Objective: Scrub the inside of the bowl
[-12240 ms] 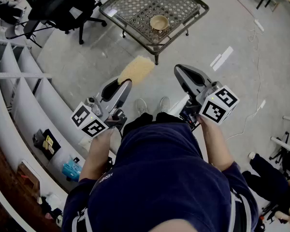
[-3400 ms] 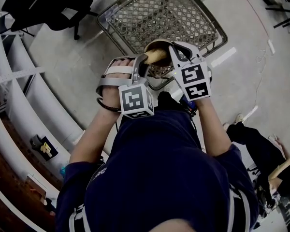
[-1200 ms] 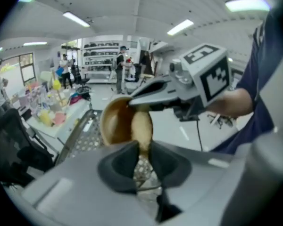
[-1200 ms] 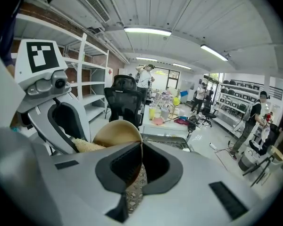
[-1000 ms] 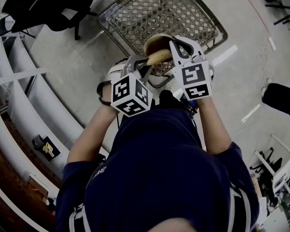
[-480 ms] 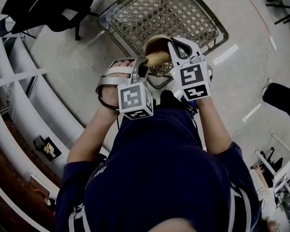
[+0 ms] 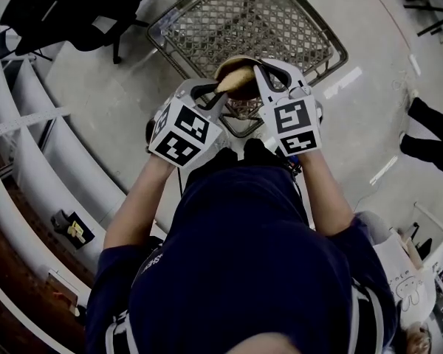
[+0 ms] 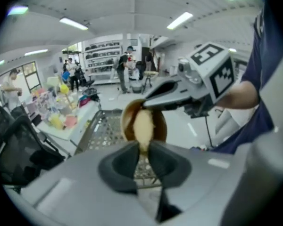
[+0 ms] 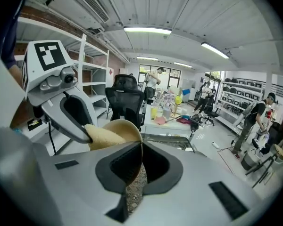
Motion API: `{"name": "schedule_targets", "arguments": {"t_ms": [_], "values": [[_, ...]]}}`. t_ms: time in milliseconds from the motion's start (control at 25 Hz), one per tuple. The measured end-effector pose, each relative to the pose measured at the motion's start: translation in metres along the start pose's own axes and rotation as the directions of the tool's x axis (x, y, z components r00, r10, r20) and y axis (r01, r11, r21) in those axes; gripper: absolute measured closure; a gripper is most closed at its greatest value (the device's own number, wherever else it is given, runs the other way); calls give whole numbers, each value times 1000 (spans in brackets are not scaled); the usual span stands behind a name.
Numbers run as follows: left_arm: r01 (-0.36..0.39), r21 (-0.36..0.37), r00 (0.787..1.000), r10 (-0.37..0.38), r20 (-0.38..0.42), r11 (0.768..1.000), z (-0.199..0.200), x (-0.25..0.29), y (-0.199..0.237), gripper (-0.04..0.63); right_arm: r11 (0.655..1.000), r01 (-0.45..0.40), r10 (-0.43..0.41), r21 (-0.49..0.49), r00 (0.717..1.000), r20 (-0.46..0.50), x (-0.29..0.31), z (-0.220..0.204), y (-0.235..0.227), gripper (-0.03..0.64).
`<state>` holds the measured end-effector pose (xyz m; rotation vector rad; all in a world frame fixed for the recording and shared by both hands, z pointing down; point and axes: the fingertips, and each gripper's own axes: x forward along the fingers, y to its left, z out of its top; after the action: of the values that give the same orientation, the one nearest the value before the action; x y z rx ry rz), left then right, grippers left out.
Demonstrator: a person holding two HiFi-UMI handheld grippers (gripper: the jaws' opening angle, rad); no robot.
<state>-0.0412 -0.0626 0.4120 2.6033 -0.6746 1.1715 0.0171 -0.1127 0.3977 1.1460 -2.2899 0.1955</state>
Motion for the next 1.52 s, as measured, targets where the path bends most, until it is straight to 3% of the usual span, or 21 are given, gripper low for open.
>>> {"name": "schedule_targets", "arguments": {"t_ms": [240,400,640,800,880,1040,1160,1400,1520], "values": [[-68,-48,996,71,57,996,10,-17,29,540,1000,0,0,1,1000,-3,4,2,2,603],[-66,-52,995,70,65,996,11,-18,31,540,1000,5,-5,3,1000,5,7,8,-2,603],[-43,70,999,45,-24,997,-2,1,11,541,1000,5,-5,1,1000,24,10,19,-6,603],[-36,136,998,41,-37,990,-1,6,0,541,1000,1,-1,-4,1000,14,12,18,-4,603],[-52,107,998,54,-19,993,1,3,7,541,1000,-2,1,0,1000,12,11,16,-3,603],[-84,-25,995,85,53,996,8,-11,32,541,1000,-7,7,4,1000,13,9,14,-2,603],[-100,-50,992,104,72,994,13,-16,36,541,1000,-7,7,6,1000,14,8,13,-2,603],[8,47,1000,-7,-17,999,-1,4,-8,541,1000,4,-5,6,1000,25,5,15,-5,603],[3,81,1000,-1,-24,997,0,4,-13,541,1000,10,-10,7,1000,17,2,10,-5,603]]}}
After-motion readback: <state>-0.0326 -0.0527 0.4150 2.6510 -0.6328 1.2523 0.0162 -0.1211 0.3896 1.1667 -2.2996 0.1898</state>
